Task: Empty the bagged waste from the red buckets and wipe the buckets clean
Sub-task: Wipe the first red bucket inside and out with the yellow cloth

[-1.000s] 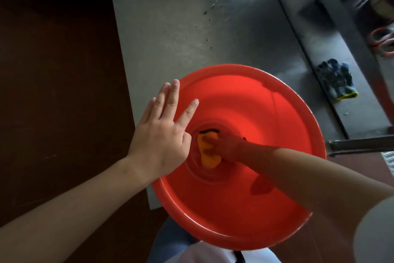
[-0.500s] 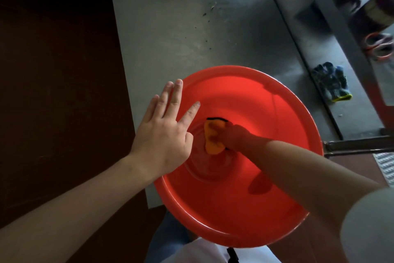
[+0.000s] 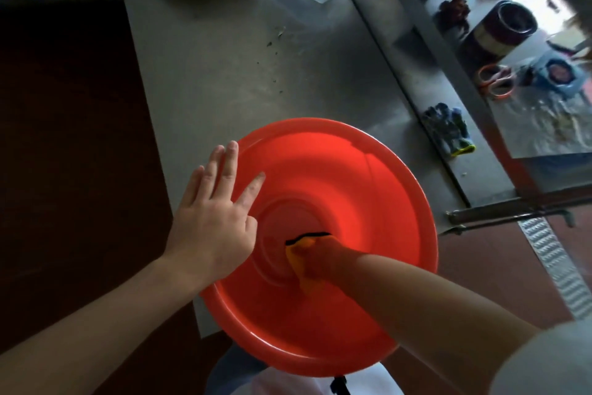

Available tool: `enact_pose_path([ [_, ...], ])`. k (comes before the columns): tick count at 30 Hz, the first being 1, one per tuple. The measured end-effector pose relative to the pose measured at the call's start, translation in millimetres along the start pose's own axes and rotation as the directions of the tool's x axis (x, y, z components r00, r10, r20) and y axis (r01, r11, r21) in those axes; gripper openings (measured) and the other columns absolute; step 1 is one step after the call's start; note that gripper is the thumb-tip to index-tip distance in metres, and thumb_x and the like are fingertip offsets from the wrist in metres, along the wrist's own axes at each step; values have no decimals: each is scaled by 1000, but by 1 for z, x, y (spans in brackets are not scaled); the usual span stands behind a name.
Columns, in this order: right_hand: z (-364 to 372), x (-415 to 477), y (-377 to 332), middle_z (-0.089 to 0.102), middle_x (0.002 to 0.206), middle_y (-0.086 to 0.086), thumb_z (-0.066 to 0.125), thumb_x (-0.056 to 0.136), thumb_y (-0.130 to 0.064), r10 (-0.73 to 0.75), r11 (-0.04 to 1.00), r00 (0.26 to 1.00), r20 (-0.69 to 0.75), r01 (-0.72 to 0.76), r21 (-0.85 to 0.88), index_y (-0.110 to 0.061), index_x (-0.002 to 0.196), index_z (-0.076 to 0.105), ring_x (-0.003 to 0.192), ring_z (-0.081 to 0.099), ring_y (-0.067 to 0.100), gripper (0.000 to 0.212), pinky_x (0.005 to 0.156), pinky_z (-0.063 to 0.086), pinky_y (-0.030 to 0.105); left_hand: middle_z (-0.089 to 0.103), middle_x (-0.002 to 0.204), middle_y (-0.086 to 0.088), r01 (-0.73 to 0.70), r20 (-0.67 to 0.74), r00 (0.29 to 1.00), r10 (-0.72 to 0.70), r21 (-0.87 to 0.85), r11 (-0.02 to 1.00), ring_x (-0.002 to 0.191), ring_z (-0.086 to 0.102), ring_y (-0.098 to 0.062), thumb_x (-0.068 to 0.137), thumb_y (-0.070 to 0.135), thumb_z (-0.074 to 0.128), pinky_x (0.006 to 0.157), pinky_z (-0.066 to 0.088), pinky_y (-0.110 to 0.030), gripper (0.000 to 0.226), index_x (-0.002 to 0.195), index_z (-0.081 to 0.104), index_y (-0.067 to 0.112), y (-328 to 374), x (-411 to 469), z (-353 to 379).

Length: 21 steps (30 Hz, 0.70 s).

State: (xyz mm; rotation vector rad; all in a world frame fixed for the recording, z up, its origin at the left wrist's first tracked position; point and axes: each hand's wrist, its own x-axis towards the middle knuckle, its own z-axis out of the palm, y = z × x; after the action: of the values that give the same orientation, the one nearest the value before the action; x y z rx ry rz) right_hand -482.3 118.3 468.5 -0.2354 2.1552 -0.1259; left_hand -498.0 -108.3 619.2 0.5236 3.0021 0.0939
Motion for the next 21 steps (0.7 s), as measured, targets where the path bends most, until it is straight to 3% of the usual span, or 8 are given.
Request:
enact_pose_path([
  [3,-9,10,10,64,95,1,57,95,-29,68,978,996,-51,-56,201,-24,95,67,97,60,20,12,100,51,43,-12,166,-22,-2,10,1000,2,3,1000,154,-3,-38,87,34,22,124,17,-54,72,158,27,28,0,1,-2],
  [5,-21,22,20,65,120,15,54,98,-30,137,971,981,-141,-104,215,-22,127,64,112,63,31,32,102,49,46,-10,166,-22,-2,6,1000,2,1,1000,154,-2,-38,86,33,23,123,17,-54,72,158,29,28,-1,1,-2],
  [6,-26,27,25,58,132,20,51,100,-32,183,974,967,-175,-154,167,-25,144,50,119,59,37,45,103,47,45,-10,166,-22,0,-1,1000,0,-1,1000,155,-1,-38,86,33,24,123,18,-55,72,158,30,28,-1,1,-2],
  [8,-34,35,29,49,137,23,44,102,-30,276,959,936,-220,-253,124,-22,156,29,122,52,41,56,101,44,43,-7,167,-21,6,-16,1000,-6,-4,1000,155,1,-38,86,33,24,123,19,-55,70,156,34,27,0,1,-1],
  [10,-34,39,25,48,138,22,42,103,-30,328,941,918,-222,-297,164,-19,156,28,123,52,40,55,100,43,42,-6,167,-20,17,-21,1000,-17,-6,1000,155,3,-37,87,33,24,122,20,-55,69,154,40,26,2,1,0],
  [14,-27,33,14,42,151,20,58,93,-43,430,895,901,-57,-417,159,-10,157,24,136,47,34,79,112,39,41,-11,167,-18,49,1,999,-49,10,999,155,-2,-35,89,35,21,122,20,-56,68,152,43,23,2,1,3],
  [19,-18,18,9,49,146,8,56,95,-43,399,903,911,101,-409,130,-13,146,43,134,47,26,61,110,35,30,-14,166,-17,61,15,998,-62,17,998,155,-4,-35,89,36,18,121,21,-57,70,151,46,20,3,3,3],
  [21,-14,7,4,56,137,12,60,91,-40,339,921,940,24,-337,193,-10,136,55,127,53,32,55,104,41,35,-15,166,-17,65,17,998,-66,21,998,155,-5,-34,89,36,18,121,20,-58,69,147,51,19,4,3,3],
])
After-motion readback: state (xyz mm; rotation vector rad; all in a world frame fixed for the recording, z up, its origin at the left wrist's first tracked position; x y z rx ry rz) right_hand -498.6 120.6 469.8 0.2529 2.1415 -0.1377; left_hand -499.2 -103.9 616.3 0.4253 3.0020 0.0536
